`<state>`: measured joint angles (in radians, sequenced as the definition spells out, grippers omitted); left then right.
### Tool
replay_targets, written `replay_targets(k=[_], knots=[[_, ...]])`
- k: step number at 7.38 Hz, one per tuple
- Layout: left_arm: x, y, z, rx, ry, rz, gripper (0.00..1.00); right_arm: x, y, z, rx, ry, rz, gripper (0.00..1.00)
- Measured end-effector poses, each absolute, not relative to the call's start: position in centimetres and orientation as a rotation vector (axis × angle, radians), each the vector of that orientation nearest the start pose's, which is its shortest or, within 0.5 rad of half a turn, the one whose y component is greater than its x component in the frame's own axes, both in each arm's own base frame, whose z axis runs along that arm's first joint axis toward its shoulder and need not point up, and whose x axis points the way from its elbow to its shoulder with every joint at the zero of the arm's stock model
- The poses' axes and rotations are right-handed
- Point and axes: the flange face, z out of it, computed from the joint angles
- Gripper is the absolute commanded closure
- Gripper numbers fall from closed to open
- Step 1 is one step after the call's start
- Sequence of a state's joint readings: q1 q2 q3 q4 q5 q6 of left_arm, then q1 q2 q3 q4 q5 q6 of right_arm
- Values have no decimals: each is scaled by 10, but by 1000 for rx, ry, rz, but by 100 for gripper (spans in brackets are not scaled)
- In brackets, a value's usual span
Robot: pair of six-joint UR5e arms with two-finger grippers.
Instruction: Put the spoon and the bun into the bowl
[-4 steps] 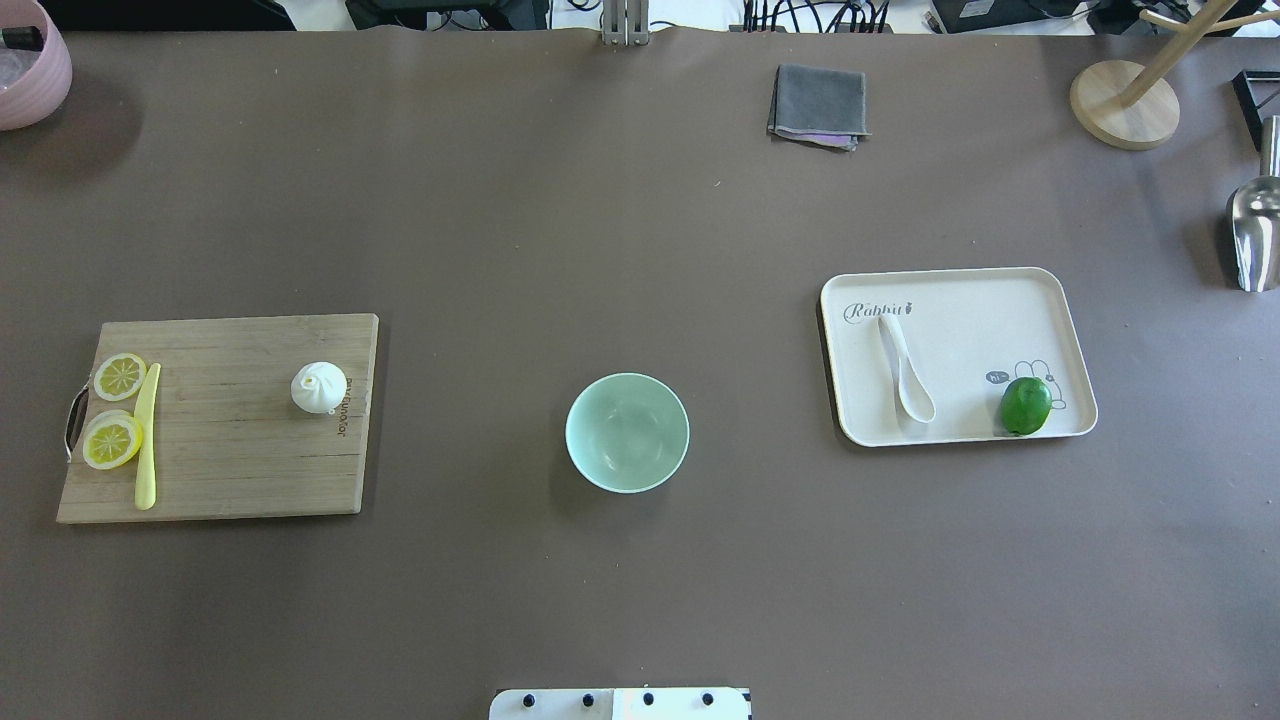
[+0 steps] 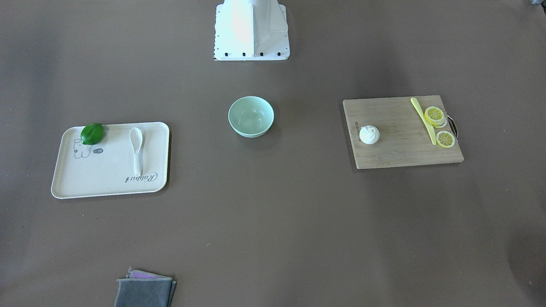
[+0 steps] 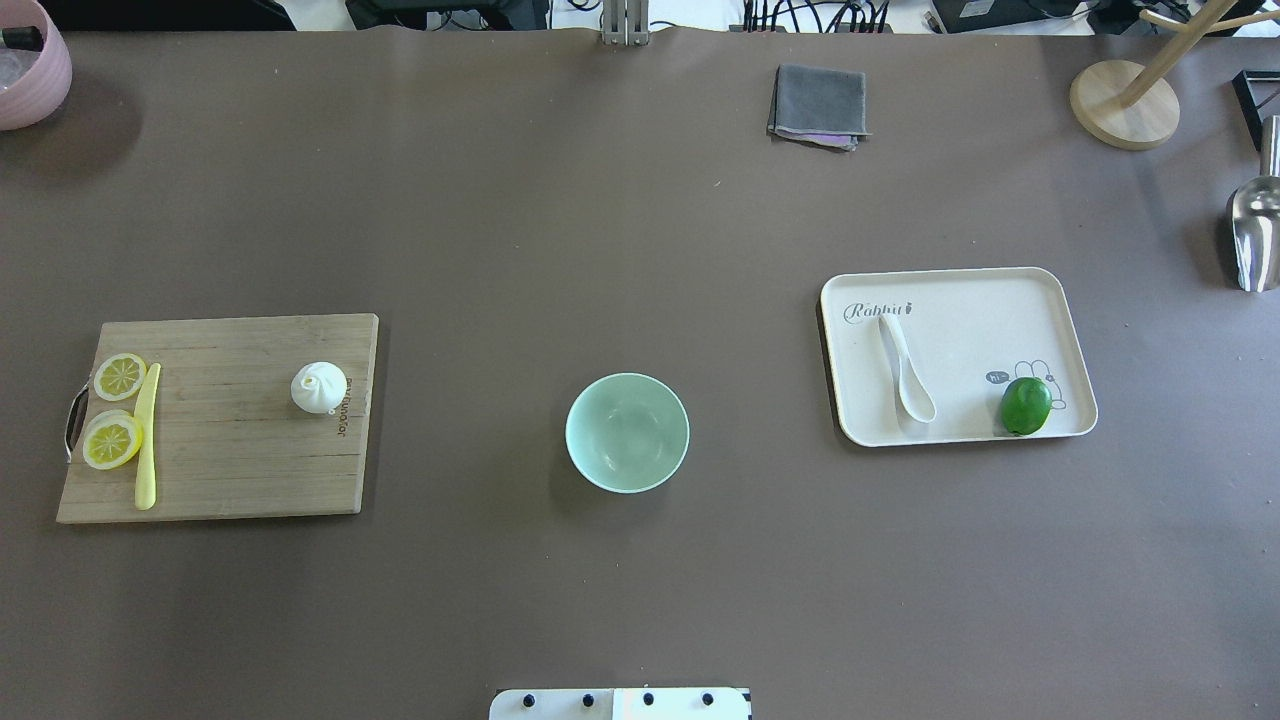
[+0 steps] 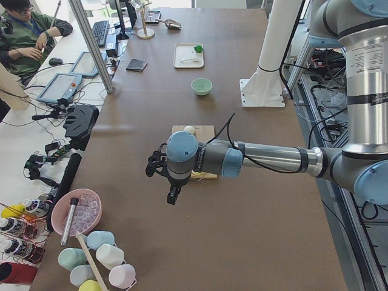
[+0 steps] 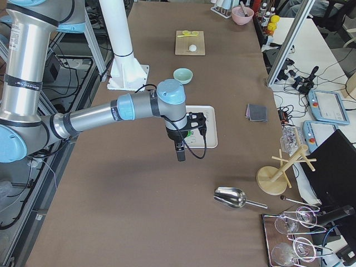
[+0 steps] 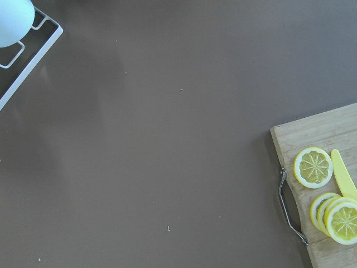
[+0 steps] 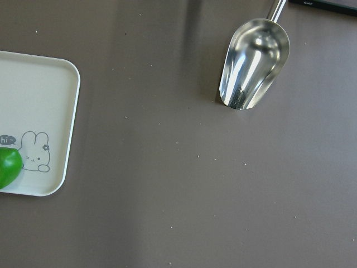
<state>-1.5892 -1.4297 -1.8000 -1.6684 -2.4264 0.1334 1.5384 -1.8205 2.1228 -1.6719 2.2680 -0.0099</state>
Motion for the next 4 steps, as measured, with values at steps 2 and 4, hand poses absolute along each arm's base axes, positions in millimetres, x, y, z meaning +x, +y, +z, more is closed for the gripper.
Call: replay_targets(k=[2,4], knots=[[-67,-465,565,317,832,215,2,57,-390,503,220,-698,-118,0],[-69,-503,532,453,812,273,2,54,-407,488,255,-712,-124,0]])
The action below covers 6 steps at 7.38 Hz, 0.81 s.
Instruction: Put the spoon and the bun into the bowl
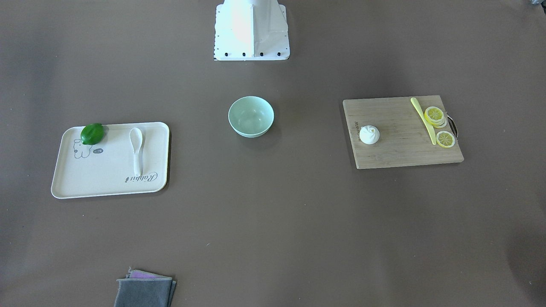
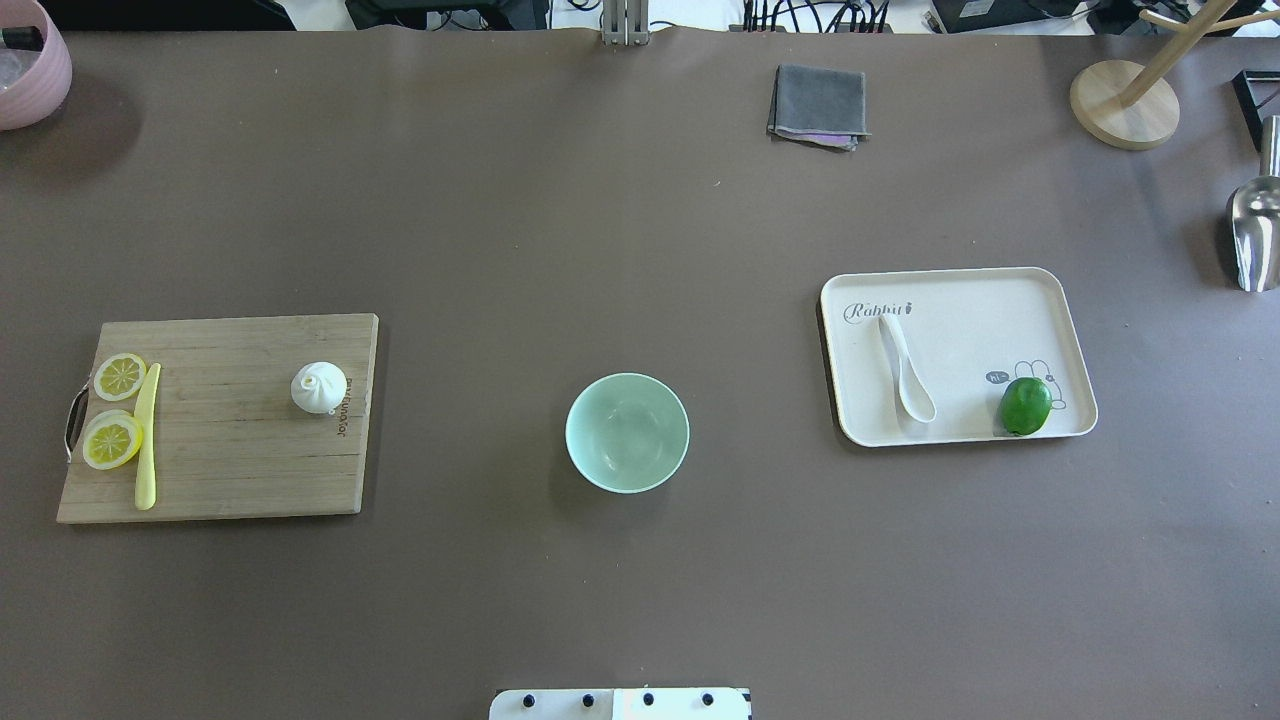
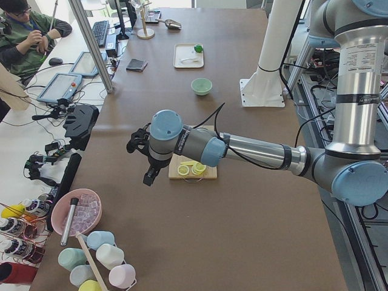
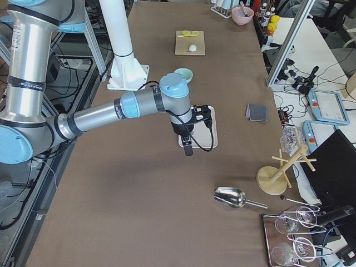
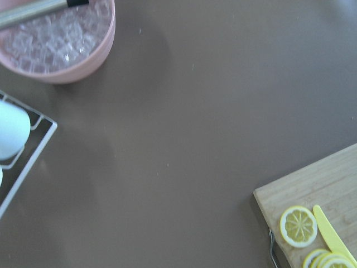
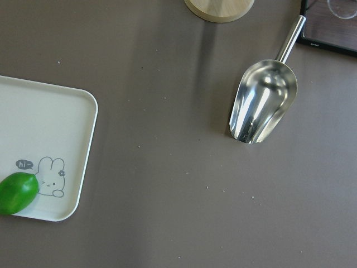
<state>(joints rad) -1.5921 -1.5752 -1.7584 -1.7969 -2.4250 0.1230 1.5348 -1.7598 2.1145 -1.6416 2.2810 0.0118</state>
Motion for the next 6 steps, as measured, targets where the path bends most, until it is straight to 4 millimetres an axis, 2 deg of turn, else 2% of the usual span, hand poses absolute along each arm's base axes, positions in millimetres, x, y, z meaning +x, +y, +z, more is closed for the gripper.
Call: replay_targets(k=[1,2,3,4,6], knots=[[-69,-512,523,485,811,276,2,47,-417,482,250,-734,-110,0],[-67,-517,514,503,820,247,2,29,-427,474,224,-761,-77,0],[-59,-518,507,531,835,228,2,-1,-440,459,192,-785,-56,0],[-42,-519,501,555,853,240,2,-41,-452,440,164,-801,-59,0],[11,-527,487,551,890,307,2,-122,-460,414,141,-789,-69,2]])
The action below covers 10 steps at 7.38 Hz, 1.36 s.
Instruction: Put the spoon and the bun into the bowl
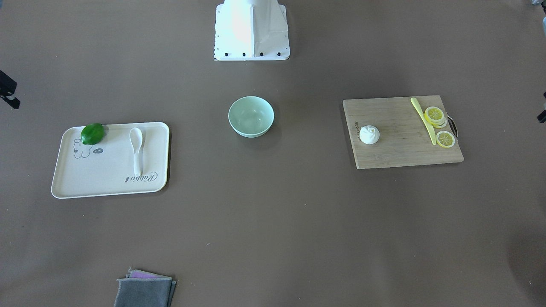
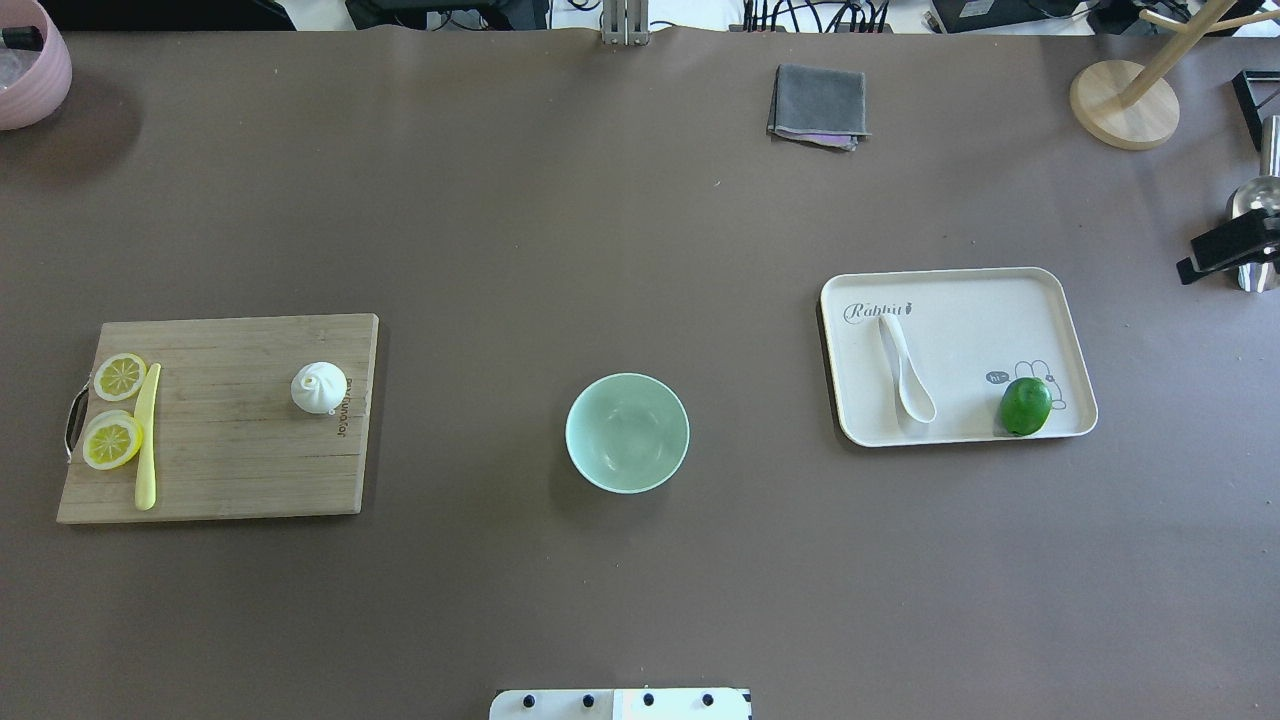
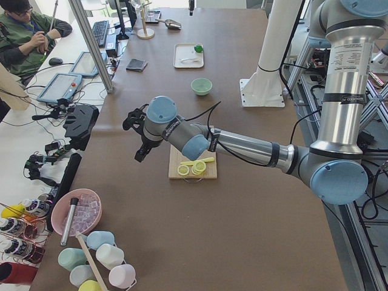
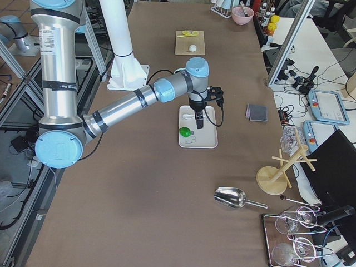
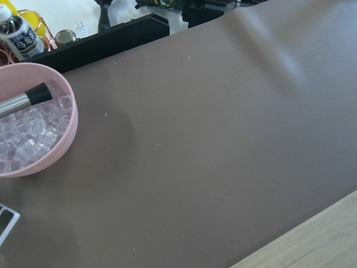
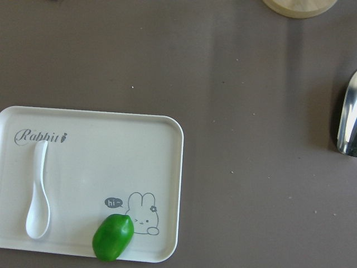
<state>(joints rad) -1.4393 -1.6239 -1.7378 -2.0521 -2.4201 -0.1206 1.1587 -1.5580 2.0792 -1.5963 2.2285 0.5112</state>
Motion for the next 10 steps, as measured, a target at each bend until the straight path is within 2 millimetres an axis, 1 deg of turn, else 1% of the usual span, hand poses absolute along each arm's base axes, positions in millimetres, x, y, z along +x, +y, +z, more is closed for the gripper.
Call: replay_targets(k=[1,2,3,4,5,6,7,8,10], knots=[[27,-529,484,546,899,334,2,-161,-459,413,146,-790,-50,2],[34,-529,482,544,903,346,2,-206,-454,418,162,-796,-26,1],[36,-529,482,543,904,351,2,-251,-446,421,187,-795,-14,1],[37,-529,482,543,905,353,2,-291,-440,421,204,-788,-17,3],[38,-529,482,543,905,354,2,-329,-435,423,210,-774,-31,13],[38,-528,483,542,905,355,2,-358,-433,424,218,-761,-46,21],[38,-527,484,541,905,355,2,-377,-432,425,221,-751,-58,28],[38,-526,485,541,905,355,2,-388,-432,428,219,-743,-64,33],[38,-525,485,540,905,356,2,-402,-439,429,219,-733,-65,45]])
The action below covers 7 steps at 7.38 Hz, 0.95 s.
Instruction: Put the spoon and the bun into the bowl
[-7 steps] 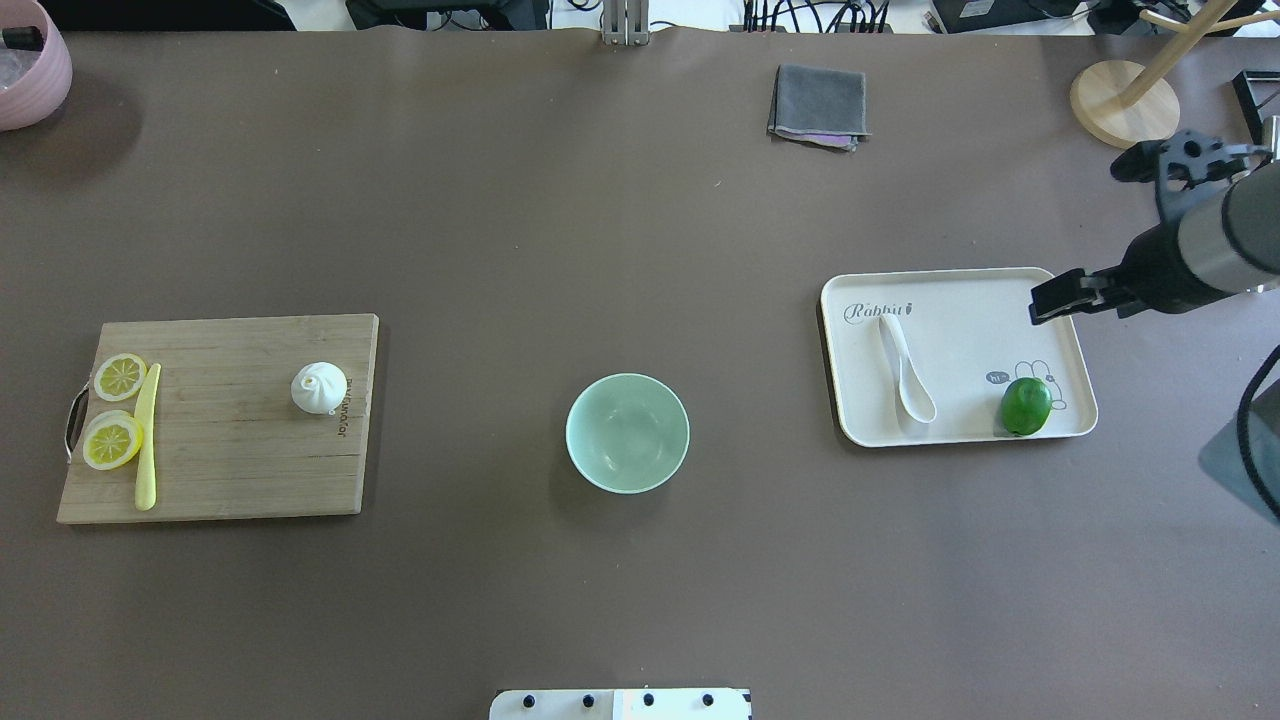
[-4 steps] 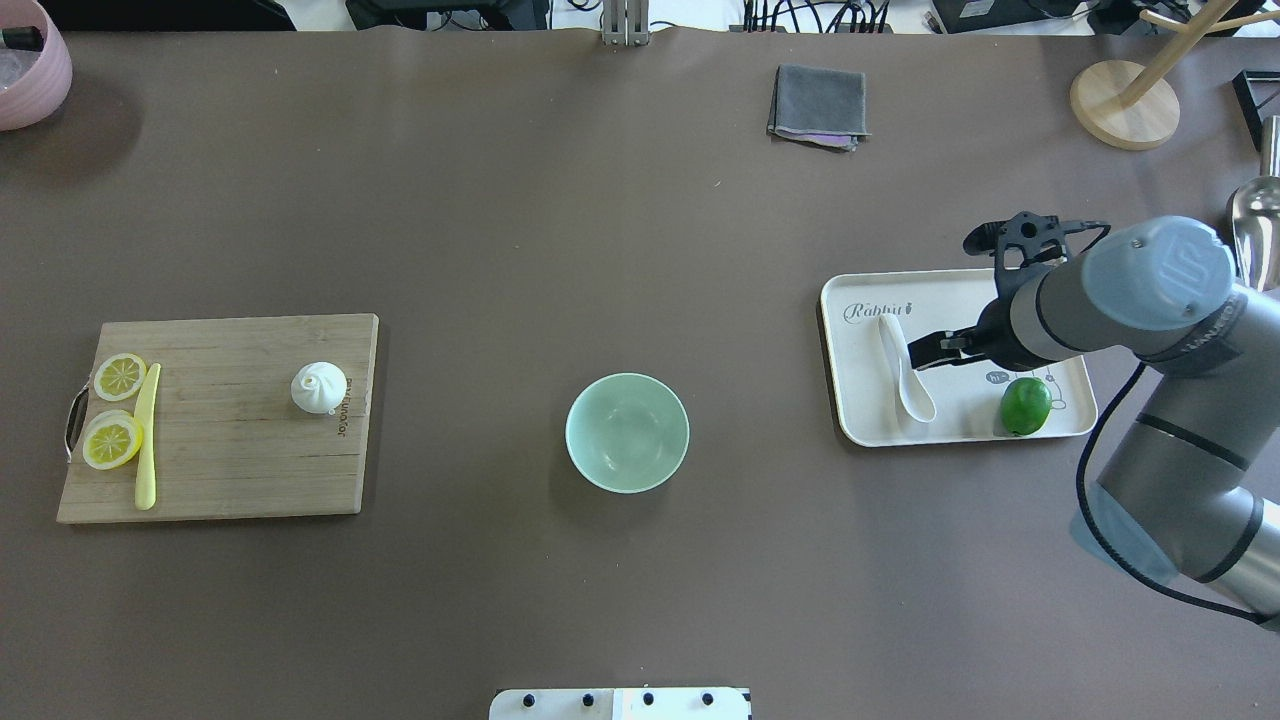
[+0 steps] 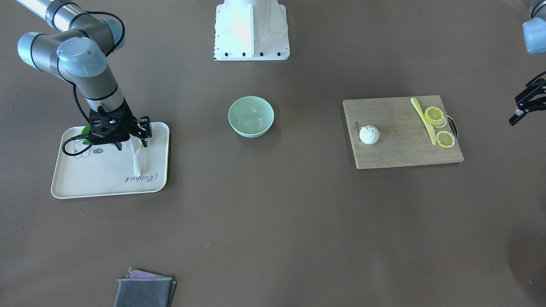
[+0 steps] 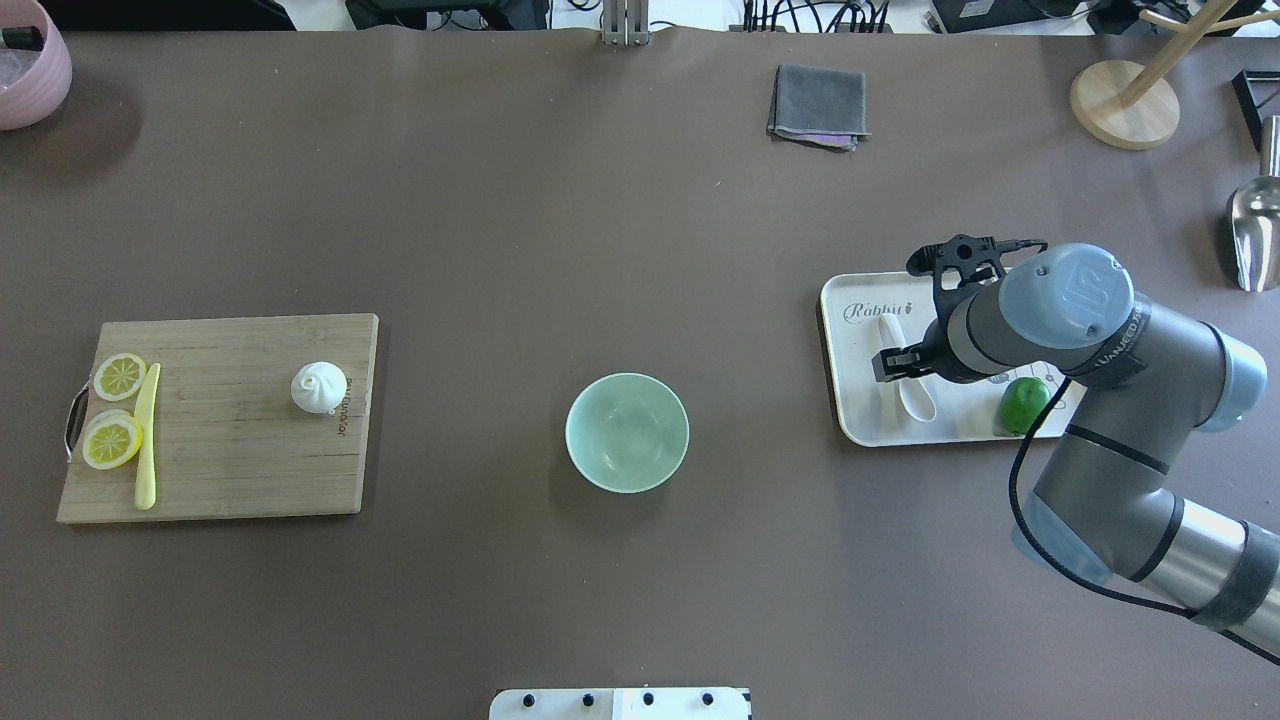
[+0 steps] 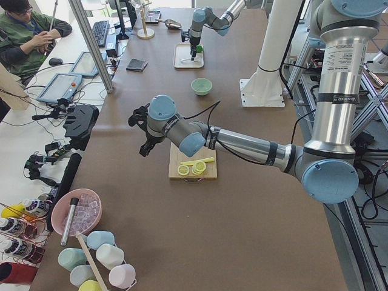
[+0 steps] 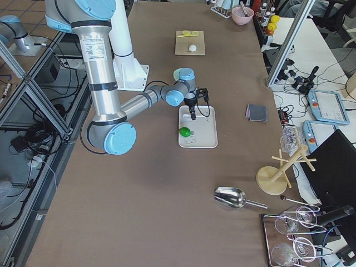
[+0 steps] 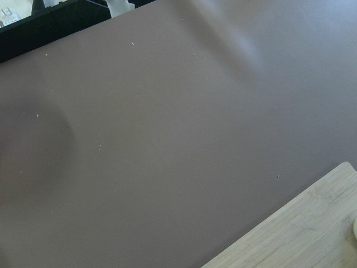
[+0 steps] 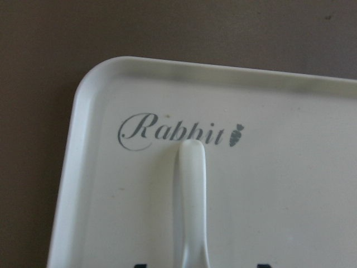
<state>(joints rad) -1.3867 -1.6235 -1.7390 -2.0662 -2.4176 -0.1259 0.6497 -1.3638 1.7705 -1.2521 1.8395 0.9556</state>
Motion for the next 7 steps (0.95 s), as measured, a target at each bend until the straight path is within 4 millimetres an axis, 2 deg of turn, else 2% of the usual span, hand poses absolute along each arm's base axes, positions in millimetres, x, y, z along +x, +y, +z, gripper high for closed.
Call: replay_targets(k=[3,4,5,6,7], knots=[[38,-526,487,538,903,355,2,-409,-450,432,222,-718,-54,55],[38,-526,487,538,903,355,2,-411,-456,434,221,-713,-49,65],[38,-526,487,538,903,355,2,-414,-460,433,221,-712,-45,91],[38,-526,487,537,903,355,2,-415,-463,431,223,-713,-42,100],[38,-526,488,537,903,355,2,-415,-465,429,224,-716,-37,100]])
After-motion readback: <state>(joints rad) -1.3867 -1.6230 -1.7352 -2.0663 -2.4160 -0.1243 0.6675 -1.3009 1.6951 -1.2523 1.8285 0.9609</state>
